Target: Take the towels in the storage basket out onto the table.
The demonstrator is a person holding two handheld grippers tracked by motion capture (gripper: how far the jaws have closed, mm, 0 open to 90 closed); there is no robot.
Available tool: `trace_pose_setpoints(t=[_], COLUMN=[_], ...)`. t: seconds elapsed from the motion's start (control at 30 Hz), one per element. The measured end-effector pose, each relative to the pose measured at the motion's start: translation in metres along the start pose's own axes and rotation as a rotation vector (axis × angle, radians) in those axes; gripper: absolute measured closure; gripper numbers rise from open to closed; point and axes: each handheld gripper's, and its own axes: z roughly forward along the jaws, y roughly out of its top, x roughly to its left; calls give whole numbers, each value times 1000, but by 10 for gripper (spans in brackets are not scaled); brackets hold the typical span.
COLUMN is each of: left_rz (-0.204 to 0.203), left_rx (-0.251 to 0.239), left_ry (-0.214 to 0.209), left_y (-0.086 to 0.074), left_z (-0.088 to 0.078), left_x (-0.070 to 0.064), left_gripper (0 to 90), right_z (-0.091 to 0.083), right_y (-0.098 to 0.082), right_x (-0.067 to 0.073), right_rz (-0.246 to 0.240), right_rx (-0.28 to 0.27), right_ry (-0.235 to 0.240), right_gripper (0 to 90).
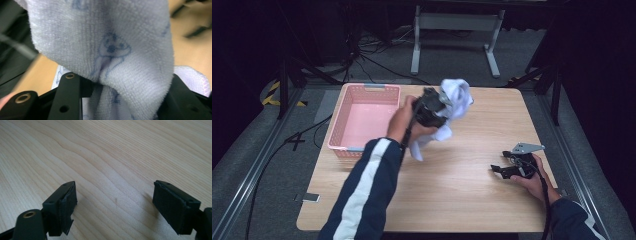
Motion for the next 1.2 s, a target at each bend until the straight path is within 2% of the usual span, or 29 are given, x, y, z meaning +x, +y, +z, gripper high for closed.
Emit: trace_pose_setpoints(t=[0.07,0.13,0.17,0.2,0.3,0.37,0.4,0.43,0.5,0.53,0.6,0.63,0.67,0.7,0.73,0.77,0.8,0.83,0.87,0.9,0.93,0.97,1.0,1.03,1.1,1.17,1.2], left_rz=[26,81,81,104,89,82,74,88,101,111,107,88,88,78,81,72,72,92,91,90,81,72,72,59,46,30,27], left_rx=[27,67,76,89,72,69,78,64,29,-12,-88,-121,-121,-142,-154,-160,-160,-141,-119,-100,-87,-69,-69,-58,-69,-76,-72], left_ry=[-52,-104,-122,-140,-187,-210,-230,-225,-206,-184,-169,-170,-170,-158,-150,-128,-128,-122,-101,-86,-94,-78,-78,-96,-101,-104,-109], left_y=[0,-2,-4,-7,-14,-18,-19,-19,-19,-18,-20,-24,-24,-31,-37,-56,-56,-66,-79,-89,-97,-109,-109,-114,-115,-116,-116], left_z=[24,53,63,74,91,99,100,97,86,76,49,38,38,25,18,6,6,3,4,6,10,19,19,28,34,36,38], left_x=[-17,-37,-45,-53,-66,-75,-80,-83,-87,-87,-83,-82,-82,-83,-85,-91,-91,-94,-100,-104,-106,-109,-109,-107,-103,-101,-99], left_gripper=[558,553,550,548,518,444,384,309,226,203,170,172,174,177,179,191,205,205,214,227,232,257,260,265,355,450,450], right_z=[0,-1,-2,-3,-5,-6,-6,-7,-7,-8,-10,-12,-12,-19,-24,-30,-37,-37,-42,-48,-50,-50,-50,-44,-35,-22,-22], right_y=[-1,-1,-2,-2,-4,-6,-6,-6,-6,-6,-5,-5,-5,-3,-1,2,5,5,10,16,22,32,32,44,55,64,64], right_x=[0,0,-1,-1,-4,-5,-5,-5,-6,-6,-6,-7,-7,-7,-7,-6,-6,-6,-4,0,4,12,12,22,29,34,34], right_rz=[0,-1,1,-2,3,7,6,5,5,4,8,8,8,7,12,21,30,30,32,14,0,-23,-23,-62,-81,-110,-110], right_rx=[-6,-2,1,2,0,-3,-2,-1,3,9,25,31,31,1,-17,-55,-98,-98,-134,-170,-192,-202,-202,-204,-205,-179,-179], right_ry=[-2,-1,0,-1,-5,-2,-2,-3,-5,-5,-5,5,5,19,22,30,38,38,45,49,46,54,54,53,59,57,57], right_gripper=[197,197,197,197,198,201,201,201,202,204,236,267,267,295,308,315,330,330,332,328,322,296,296,274,260,237,237])
